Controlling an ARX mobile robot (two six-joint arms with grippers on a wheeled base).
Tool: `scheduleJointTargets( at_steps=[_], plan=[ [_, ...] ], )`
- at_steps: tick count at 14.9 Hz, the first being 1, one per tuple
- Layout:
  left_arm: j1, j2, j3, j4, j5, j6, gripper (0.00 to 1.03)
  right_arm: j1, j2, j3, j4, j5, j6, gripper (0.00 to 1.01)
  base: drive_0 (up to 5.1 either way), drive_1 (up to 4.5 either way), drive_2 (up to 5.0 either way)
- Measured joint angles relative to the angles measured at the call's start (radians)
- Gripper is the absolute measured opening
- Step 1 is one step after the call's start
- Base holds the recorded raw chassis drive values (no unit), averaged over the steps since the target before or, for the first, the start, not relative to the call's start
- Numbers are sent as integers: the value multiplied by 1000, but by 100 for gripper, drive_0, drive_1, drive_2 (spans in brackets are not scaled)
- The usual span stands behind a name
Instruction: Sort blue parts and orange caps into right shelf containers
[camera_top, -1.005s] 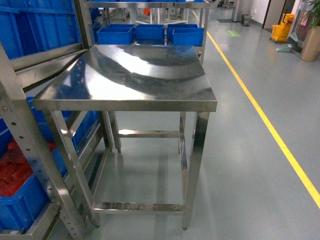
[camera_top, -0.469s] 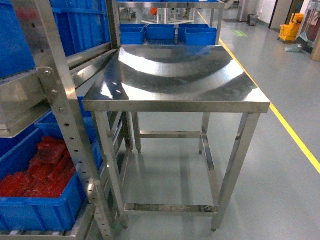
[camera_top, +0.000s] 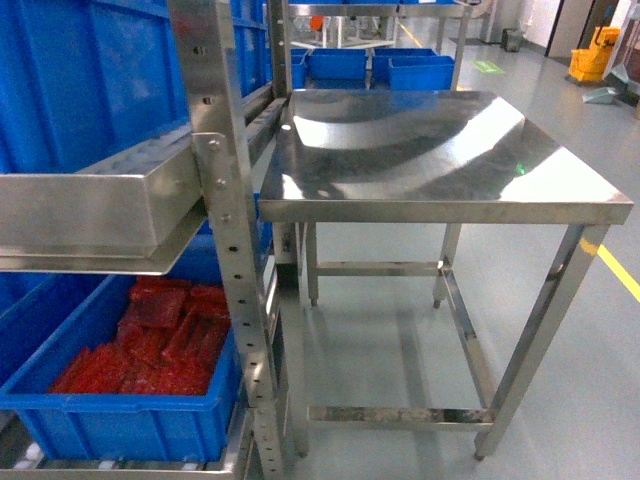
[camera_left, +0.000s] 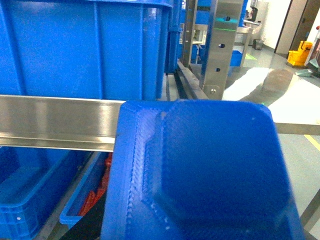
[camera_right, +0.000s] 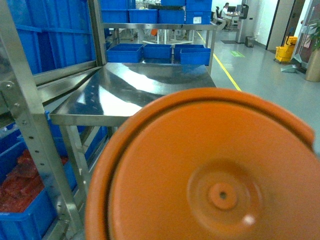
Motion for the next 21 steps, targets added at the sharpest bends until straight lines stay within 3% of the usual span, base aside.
scheduleJointTargets(
  at_steps=[21],
  plan=[
    [0, 0, 0, 0, 0, 0, 42, 0, 0, 0, 0, 0, 0, 45, -493, 220, 274]
  ],
)
